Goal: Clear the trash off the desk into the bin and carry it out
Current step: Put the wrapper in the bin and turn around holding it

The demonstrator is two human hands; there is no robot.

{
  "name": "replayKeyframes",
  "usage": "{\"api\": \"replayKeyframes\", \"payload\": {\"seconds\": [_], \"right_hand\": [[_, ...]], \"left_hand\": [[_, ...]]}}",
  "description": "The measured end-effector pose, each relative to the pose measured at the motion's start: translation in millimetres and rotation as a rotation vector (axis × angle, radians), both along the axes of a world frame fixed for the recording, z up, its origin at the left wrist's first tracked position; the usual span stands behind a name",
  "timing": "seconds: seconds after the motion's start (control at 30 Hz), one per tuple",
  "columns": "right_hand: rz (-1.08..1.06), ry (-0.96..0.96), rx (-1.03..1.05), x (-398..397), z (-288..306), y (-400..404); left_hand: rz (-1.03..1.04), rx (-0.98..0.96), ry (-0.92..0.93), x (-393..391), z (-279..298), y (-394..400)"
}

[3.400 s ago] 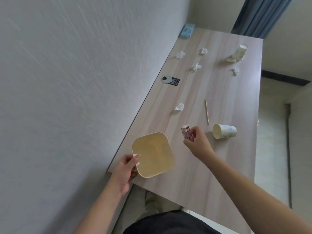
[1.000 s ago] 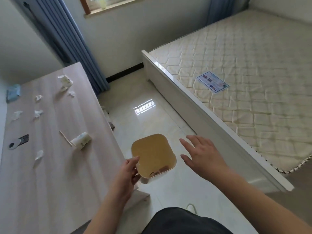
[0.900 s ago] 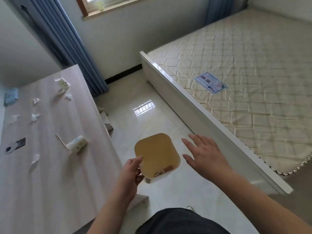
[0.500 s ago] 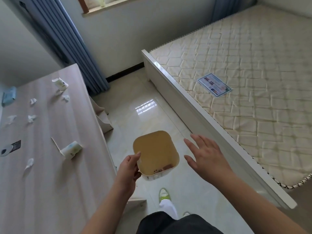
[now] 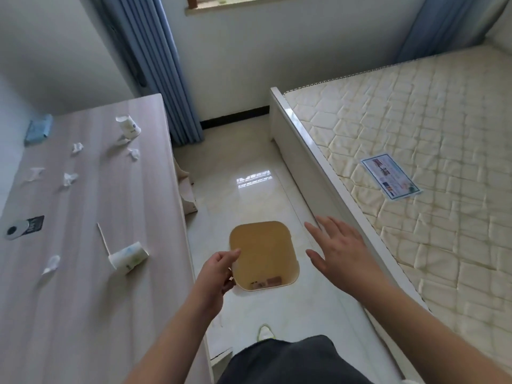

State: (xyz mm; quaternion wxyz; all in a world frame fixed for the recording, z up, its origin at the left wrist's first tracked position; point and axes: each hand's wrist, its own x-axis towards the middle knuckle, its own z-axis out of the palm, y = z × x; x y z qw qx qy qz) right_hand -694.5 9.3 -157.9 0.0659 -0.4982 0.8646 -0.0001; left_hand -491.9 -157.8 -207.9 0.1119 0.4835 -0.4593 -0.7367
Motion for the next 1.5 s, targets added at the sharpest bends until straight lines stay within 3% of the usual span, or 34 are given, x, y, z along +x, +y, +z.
{"api": "replayKeyframes", "payload": {"seconds": [0.27, 1.0, 1.5], "right_hand": [[0.088, 0.016, -0.019, -24.9, 11.1, -78.5], [0.683, -0.112, -0.069, -120.8, 2.9, -324.6], [1.228, -0.243, -0.006, 20.8, -9.7, -418.8]], "left_hand": [[0.007, -0.082, 0.103, -4.0, 14.2, -60.5], [0.628, -0.005, -0.075, -31.0, 27.7, -129.8], [1.31, -0.076, -0.143, 77.5, 43.3, -66.2]]}}
